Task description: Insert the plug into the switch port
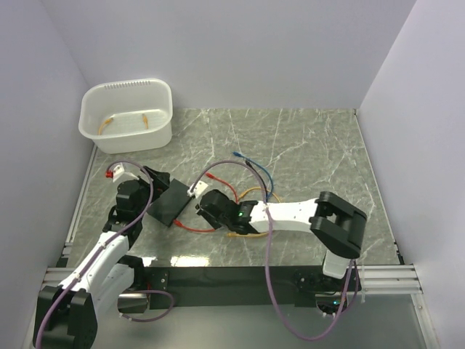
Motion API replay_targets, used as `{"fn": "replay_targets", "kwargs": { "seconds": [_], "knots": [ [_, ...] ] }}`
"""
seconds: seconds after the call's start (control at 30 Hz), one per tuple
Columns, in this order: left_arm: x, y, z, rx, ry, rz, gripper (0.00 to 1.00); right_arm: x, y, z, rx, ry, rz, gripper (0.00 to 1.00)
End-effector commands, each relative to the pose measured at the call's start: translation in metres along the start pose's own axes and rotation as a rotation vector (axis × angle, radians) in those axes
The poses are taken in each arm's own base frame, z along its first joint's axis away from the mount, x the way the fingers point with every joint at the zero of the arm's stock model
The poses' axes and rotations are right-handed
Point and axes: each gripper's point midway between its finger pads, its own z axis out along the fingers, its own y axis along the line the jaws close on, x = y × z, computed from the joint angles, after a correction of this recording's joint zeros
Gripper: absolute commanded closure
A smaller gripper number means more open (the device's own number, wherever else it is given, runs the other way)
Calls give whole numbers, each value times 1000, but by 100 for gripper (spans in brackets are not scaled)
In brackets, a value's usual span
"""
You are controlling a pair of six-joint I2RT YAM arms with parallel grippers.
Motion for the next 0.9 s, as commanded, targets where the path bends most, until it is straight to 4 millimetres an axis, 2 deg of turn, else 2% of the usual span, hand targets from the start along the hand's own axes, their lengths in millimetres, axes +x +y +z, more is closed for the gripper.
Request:
{"fn": "replay_targets", "kwargs": {
  "seconds": [0.0, 0.1, 0.13, 0.17, 0.23, 0.27, 0.43, 0.57, 0.6, 0.7, 0.87],
  "knots": [
    [-12, -42, -7, 207, -27, 6, 7, -55, 18, -24, -170, -193, 36, 100],
    [-10, -62, -18, 341, -26, 21, 16, -67, 12, -30, -261, -230, 104, 100],
    [-9, -68, -22, 383, -23, 27, 17, -69, 11, -32, -290, -237, 125, 100],
    [0, -71, -27, 428, 7, 30, 17, -75, -1, -32, -299, -264, 173, 100],
    [-5, -88, -38, 530, -17, 35, 18, -79, 0, -38, -382, -282, 219, 100],
    [-1, -96, -46, 590, 8, 29, 19, -85, -10, -41, -389, -311, 243, 100],
    [5, -118, -68, 772, 25, 21, 22, -103, -16, -54, -482, -361, 284, 100],
    [16, -122, -72, 806, 60, -20, 23, -117, -19, -64, -541, -405, 308, 100],
    [25, -125, -73, 815, 87, -25, 23, -119, -19, -66, -557, -415, 314, 100],
    [33, -136, -75, 834, 107, -14, 23, -123, -23, -68, -592, -434, 341, 100],
    [36, -136, -72, 813, 106, -14, 23, -128, -29, -71, -603, -453, 363, 100]
  ]
}}
